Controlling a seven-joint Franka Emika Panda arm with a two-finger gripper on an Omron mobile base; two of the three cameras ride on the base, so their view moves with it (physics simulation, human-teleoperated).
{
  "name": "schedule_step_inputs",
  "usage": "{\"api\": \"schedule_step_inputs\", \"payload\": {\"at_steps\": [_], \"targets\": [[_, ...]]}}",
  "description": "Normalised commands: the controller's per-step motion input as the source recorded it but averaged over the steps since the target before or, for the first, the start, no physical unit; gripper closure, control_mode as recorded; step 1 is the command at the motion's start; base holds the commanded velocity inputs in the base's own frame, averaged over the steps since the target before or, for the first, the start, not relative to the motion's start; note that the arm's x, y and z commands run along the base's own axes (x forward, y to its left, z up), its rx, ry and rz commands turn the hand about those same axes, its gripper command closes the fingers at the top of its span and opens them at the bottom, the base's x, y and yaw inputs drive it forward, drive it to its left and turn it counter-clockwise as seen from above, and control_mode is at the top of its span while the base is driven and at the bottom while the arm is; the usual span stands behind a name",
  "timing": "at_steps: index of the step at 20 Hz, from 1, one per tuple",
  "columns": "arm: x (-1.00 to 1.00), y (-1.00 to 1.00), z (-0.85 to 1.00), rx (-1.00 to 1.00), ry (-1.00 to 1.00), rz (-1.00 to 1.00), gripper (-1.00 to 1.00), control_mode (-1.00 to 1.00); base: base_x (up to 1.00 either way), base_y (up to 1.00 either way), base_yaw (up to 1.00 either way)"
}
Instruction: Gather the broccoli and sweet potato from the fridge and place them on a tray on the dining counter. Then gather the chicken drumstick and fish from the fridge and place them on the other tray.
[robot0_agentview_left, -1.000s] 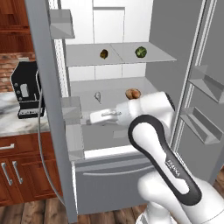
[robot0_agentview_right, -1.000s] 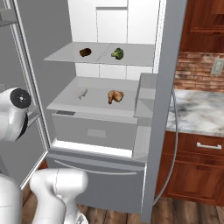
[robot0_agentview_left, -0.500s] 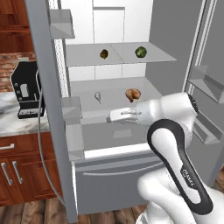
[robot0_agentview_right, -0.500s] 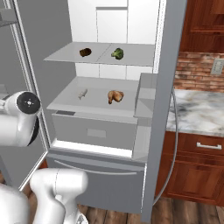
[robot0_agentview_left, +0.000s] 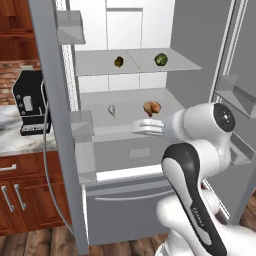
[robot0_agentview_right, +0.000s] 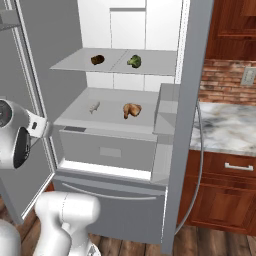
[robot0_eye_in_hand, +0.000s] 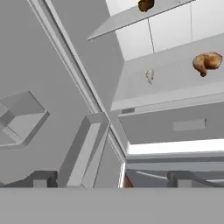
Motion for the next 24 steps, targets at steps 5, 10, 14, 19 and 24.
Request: {"api": "schedule_step_inputs", "payload": {"at_steps": [5,10,14,19,24], "targets": [[0.20,-0.39,0.00,-0.14,0.00,-0.06,-1.00,-1.00,0.00,0.00,0.00],[0.00,-0.24,0.00,-0.14,0.00,-0.20,-1.00,-1.00,0.00,0.00,0.00],[0.00,-0.08,0.00,-0.14,0.00,-0.24,-1.00,-1.00,0.00,0.00,0.00],[0.00,-0.33,0.00,-0.07,0.00,-0.13,-1.00,-1.00,0.00,0.00,0.00],[0.03,-0.47,0.00,0.00,0.00,-0.01,-1.00,-1.00,0.00,0.00,0.00]]}}
